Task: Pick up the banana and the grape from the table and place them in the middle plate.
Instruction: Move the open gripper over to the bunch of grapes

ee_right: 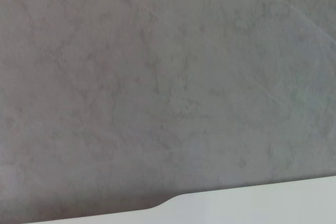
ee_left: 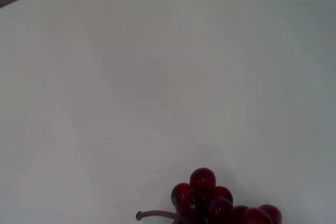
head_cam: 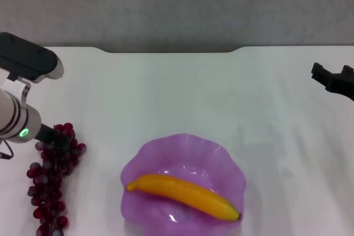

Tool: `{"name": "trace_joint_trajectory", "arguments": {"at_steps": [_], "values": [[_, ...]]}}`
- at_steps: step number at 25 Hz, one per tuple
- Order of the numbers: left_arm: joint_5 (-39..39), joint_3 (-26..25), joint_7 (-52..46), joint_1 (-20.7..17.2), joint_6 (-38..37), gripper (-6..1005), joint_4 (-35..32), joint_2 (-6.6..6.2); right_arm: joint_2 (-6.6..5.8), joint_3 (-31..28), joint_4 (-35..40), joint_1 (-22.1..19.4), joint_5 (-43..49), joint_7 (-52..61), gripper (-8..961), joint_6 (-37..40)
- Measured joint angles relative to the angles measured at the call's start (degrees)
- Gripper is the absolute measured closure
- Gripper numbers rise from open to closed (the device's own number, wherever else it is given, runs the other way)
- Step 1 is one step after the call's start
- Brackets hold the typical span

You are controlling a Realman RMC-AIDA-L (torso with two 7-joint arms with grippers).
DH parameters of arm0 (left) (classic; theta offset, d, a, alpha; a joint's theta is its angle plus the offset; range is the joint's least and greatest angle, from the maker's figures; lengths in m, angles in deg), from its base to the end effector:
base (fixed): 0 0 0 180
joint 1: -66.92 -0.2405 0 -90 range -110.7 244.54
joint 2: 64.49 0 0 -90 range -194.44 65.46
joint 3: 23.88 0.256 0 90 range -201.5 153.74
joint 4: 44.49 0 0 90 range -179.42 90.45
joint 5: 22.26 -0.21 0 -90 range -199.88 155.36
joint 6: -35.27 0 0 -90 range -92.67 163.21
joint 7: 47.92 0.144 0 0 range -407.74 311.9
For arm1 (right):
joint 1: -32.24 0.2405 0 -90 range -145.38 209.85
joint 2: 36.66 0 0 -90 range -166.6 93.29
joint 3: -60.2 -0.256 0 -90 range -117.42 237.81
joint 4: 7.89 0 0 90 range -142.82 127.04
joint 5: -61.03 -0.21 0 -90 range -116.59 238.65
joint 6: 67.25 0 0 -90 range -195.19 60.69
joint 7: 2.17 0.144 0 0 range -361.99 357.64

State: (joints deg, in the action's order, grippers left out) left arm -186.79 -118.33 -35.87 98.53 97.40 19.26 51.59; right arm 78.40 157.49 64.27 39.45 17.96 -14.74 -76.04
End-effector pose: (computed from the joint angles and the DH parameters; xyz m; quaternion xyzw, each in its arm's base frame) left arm -0.2638 0.3931 0.0088 -0.7990 -0.4232 0.1872 0.3840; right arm 0.2760 0.3634 0.0284 -0.7106 0.4250 0.1980 0.5246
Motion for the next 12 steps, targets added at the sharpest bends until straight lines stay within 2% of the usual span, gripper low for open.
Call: {"name": "trace_joint_trajectory", "arguments": {"at_steps": [5, 12], "values": [[0.0, 0.2, 0.0, -0.8, 0.5, 654, 1.9, 0.02, -0.01, 0.0, 0.0, 0.0, 0.0, 0.0, 211, 0.0], [0.0, 0.2, 0.1, -1.4, 0.8, 751, 3.2, 0.08, -0.01, 0.0, 0.0, 0.0, 0.0, 0.0, 211, 0.0]]}}
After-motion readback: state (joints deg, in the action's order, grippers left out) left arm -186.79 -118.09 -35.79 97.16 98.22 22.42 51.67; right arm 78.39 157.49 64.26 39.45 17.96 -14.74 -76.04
